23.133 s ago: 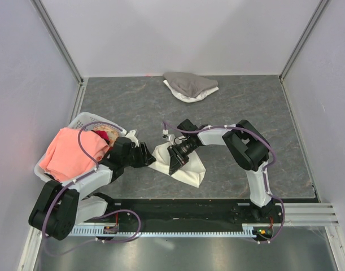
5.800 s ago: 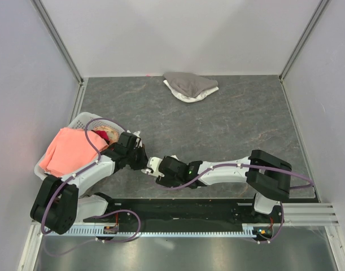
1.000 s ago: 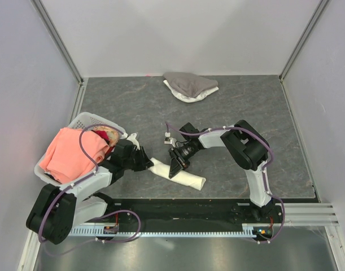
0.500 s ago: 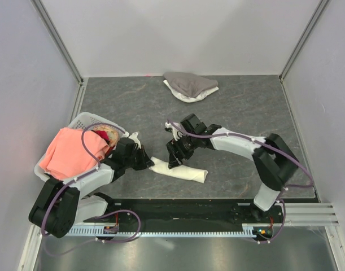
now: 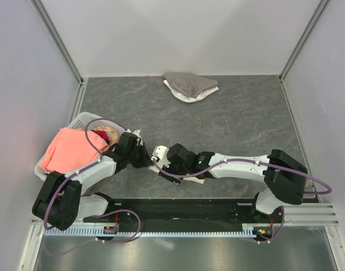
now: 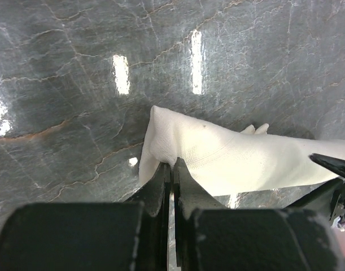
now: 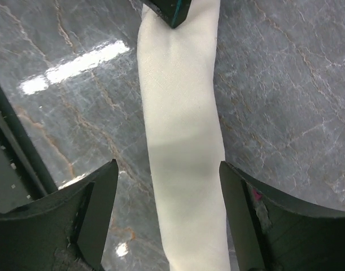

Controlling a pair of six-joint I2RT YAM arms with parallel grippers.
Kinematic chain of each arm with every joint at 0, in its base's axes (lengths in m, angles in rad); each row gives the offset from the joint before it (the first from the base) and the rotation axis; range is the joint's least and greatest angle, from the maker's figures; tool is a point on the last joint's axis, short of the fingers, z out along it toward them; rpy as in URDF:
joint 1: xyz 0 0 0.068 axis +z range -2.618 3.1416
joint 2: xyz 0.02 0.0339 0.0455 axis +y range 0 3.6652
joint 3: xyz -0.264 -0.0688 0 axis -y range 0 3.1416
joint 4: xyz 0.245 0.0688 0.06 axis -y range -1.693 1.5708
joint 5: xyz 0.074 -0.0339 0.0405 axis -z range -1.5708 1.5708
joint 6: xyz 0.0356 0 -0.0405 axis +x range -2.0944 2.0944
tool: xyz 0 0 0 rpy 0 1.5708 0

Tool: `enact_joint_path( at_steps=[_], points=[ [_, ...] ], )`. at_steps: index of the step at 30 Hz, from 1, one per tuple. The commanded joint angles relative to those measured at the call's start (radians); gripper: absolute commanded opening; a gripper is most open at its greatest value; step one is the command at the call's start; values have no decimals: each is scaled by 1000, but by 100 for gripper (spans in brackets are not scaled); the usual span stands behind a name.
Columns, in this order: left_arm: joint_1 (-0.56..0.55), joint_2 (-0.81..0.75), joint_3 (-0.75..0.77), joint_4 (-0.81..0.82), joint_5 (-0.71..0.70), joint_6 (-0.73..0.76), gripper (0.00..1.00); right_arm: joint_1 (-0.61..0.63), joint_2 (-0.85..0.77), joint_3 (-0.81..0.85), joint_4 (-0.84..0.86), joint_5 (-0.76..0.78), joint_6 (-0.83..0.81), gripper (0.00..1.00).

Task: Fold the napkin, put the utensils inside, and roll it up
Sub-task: Roll the napkin with the utensil

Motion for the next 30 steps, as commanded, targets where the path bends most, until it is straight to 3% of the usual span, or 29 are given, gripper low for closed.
enact_joint_path(
  at_steps=[1,9,10,13,14,17,20,30],
  points=[
    [1,7,30,-61,11,10,2,24,53,4,68,94,-51,79],
    [1,7,42,-66,26,25,2,17,149,24,58,91,-54,72],
    [1,1,42,-66,36,35,2,12,167,40,48,82,-51,67],
    [1,-18,40,-63,37,53,17,-19,195,60,6,-2,-29,54],
    [3,-39,39,-61,33,56,28,-37,201,63,-1,-54,-20,52],
    [1,-97,30,-63,7,56,48,-72,220,70,-34,-134,-5,42],
    [1,-160,11,-63,-30,47,58,-105,237,92,-81,-259,15,36],
    [0,-329,-59,-76,-132,38,62,-290,339,170,-169,-740,150,33]
  ],
)
